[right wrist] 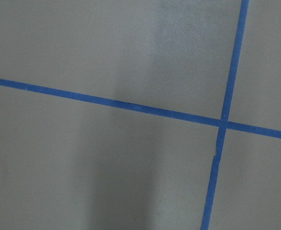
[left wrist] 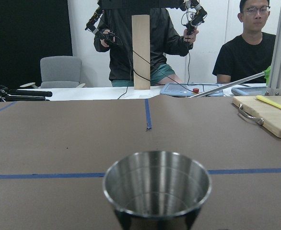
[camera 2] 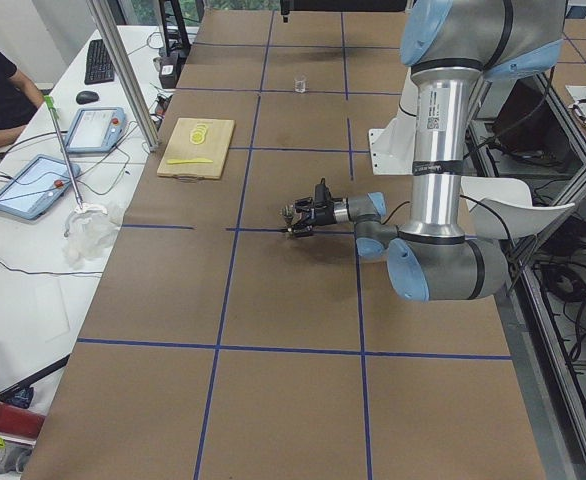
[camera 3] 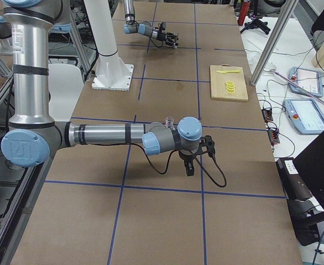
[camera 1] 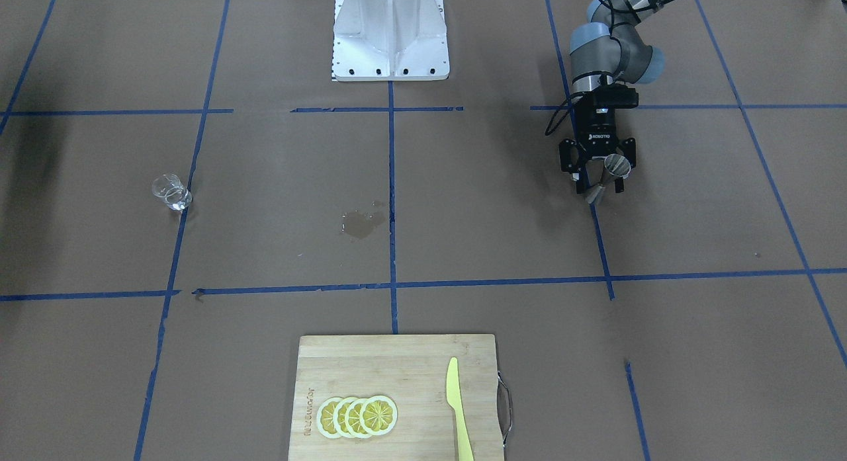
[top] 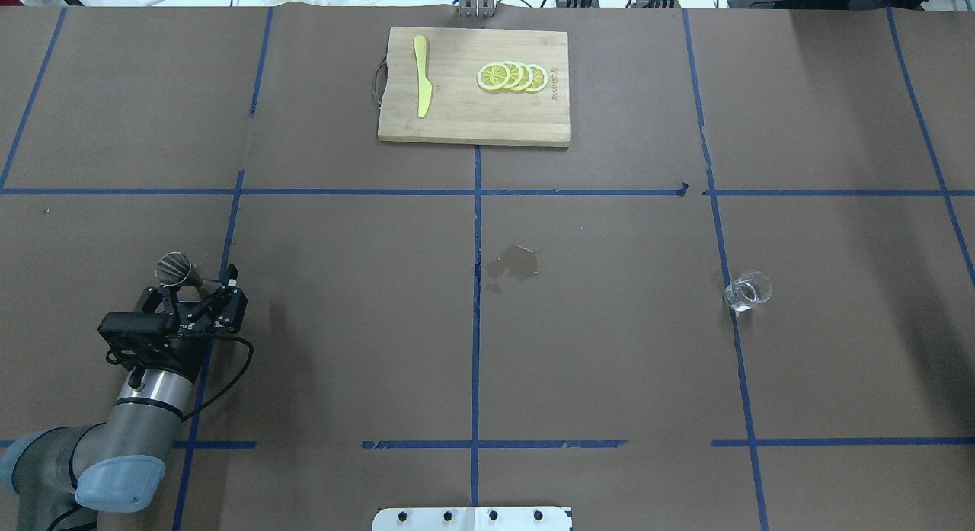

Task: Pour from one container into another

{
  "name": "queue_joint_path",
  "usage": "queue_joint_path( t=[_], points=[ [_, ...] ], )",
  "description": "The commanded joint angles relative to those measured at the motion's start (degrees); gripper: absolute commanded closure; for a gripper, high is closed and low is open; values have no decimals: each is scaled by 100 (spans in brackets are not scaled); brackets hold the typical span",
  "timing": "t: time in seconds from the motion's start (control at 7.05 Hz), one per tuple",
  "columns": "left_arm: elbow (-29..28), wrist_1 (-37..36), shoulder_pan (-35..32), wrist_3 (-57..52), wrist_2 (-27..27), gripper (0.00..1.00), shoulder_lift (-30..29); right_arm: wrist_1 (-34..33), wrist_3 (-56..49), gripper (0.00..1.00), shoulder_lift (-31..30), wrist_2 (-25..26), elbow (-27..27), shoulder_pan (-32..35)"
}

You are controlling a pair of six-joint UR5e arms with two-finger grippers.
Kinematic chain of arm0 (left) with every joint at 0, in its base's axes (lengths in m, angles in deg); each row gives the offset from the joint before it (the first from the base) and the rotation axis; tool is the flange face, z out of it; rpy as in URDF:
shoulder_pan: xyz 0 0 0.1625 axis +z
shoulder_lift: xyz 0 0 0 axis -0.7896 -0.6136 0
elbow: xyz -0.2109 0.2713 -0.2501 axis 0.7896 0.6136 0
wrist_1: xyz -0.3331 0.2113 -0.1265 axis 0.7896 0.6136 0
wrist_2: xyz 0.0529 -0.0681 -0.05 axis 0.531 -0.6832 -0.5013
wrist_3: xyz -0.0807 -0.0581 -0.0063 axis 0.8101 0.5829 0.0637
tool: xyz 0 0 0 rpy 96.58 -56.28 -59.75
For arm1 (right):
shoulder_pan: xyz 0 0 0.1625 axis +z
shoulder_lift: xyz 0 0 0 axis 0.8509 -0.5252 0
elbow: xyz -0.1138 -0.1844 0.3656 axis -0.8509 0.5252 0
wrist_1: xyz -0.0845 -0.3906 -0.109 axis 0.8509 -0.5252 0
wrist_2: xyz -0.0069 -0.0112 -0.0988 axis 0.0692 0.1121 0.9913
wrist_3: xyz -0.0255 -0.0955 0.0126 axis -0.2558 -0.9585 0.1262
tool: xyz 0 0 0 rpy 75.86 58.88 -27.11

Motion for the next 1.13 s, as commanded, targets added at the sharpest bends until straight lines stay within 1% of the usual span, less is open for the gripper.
queue_joint_path(
  t=[0.0,0.14,0.43,0.71,0.85,0.99],
  points=[
    [-14,408,-25,-543,0,56,8,0,-1,0,0,0,-4,0],
    [-14,419,-43,-563,8,60,17,0,8,0,0,0,-4,0],
    [30,488,-87,-938,8,100,69,0,8,0,-9,0,-4,0],
    [30,857,-122,-1011,-35,100,96,0,0,0,-9,0,-4,0],
    [39,893,-209,-1011,-53,100,78,0,-1,0,0,0,-4,0],
    [230,1128,-306,-1020,-540,100,78,0,-1,0,0,0,-13,0]
  ],
)
